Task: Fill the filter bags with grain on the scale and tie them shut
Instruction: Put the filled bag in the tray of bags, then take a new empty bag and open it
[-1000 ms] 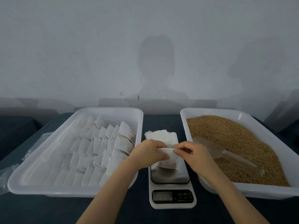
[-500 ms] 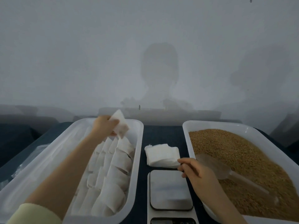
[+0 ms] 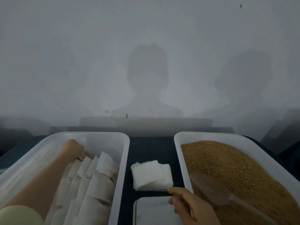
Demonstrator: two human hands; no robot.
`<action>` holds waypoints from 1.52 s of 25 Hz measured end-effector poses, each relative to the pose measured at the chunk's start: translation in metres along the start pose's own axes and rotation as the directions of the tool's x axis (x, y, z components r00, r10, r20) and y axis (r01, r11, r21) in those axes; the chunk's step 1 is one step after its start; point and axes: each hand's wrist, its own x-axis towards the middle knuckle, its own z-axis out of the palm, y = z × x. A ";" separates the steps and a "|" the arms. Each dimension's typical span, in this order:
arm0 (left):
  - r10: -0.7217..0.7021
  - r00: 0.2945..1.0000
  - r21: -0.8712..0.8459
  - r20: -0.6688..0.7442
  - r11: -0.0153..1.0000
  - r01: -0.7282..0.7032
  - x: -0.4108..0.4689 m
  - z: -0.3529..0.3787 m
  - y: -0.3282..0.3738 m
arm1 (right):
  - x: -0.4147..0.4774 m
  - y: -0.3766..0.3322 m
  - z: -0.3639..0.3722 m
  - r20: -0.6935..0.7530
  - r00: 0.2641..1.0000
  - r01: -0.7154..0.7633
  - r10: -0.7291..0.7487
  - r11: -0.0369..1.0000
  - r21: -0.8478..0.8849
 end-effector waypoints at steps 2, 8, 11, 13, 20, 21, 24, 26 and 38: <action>-0.011 1.000 0.087 0.021 0.996 0.009 -0.001 -0.001 -0.004 | -0.004 0.008 -0.008 -0.013 1.000 0.013 -0.013 1.000 0.002; 0.095 0.994 0.214 -0.062 0.974 -0.079 -0.029 -0.008 0.010 | 0.000 0.008 -0.006 -0.002 0.999 0.043 -0.043 0.999 -0.017; 0.411 0.892 0.205 -0.187 0.905 -0.374 -0.085 -0.001 0.058 | -0.003 0.005 -0.005 -0.022 0.997 0.073 -0.073 0.997 -0.013; 0.635 0.773 0.249 0.006 0.747 -0.616 -0.133 0.020 0.089 | -0.004 0.005 -0.005 -0.074 0.994 0.081 -0.079 0.997 0.022; 0.404 0.700 0.589 0.589 0.378 -0.714 -0.195 0.102 0.124 | -0.009 0.006 -0.006 -0.104 0.991 0.097 -0.090 0.993 0.061; 0.421 0.696 0.602 0.582 0.352 -0.716 -0.193 0.102 0.123 | -0.009 0.007 -0.006 -0.104 0.990 0.100 -0.094 0.993 0.061; 0.524 0.690 0.603 0.499 0.363 -0.711 -0.188 0.101 0.114 | -0.010 0.008 -0.006 -0.098 0.991 0.094 -0.088 0.993 0.067; 0.521 0.719 0.570 0.460 0.448 -0.689 -0.188 0.102 0.111 | -0.011 0.008 -0.006 -0.096 0.991 0.101 -0.094 0.993 0.067; 0.122 0.985 -0.792 0.125 0.610 0.025 -0.225 0.052 0.101 | -0.007 0.011 -0.005 -0.151 0.983 0.114 -0.104 0.992 0.058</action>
